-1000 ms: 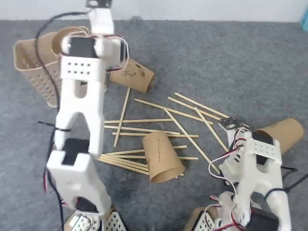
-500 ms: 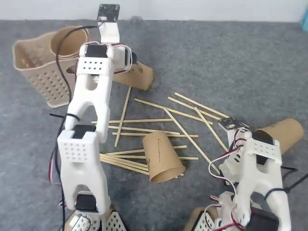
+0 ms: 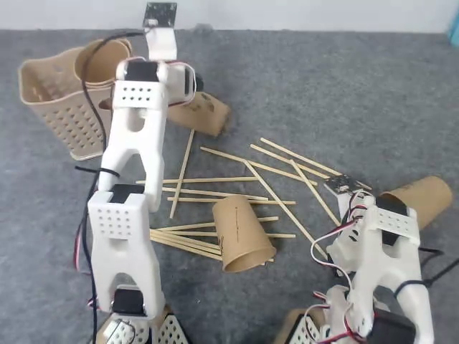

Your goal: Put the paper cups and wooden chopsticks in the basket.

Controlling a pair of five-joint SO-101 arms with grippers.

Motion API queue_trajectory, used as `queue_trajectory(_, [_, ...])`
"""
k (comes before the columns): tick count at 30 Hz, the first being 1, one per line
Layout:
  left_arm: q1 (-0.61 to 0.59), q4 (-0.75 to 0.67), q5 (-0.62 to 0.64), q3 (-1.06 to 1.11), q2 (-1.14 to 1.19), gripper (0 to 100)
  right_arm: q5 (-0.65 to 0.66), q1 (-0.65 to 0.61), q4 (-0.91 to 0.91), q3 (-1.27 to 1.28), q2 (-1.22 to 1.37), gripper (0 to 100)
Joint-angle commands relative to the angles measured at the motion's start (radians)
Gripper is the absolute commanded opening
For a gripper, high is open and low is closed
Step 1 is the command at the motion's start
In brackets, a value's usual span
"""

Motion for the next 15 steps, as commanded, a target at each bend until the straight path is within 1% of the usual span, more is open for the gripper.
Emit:
queue_trajectory(1, [-0.014,0.112,0.017,-0.214,-0.009,23,0.015,-0.007,-0.002,-0.006,-0.036,6.9])
queue_trajectory(4, [-0.026,0.137,0.015,-0.272,-0.005,23,0.015,-0.005,-0.002,-0.006,-0.036,6.9])
queue_trajectory(8, [-0.037,0.077,0.008,-0.239,0.029,24,0.018,-0.002,0.002,-0.006,-0.036,6.9])
queue_trajectory(15, [-0.035,-0.018,0.008,-0.232,0.187,24,0.018,-0.002,0.002,-0.006,-0.036,6.9])
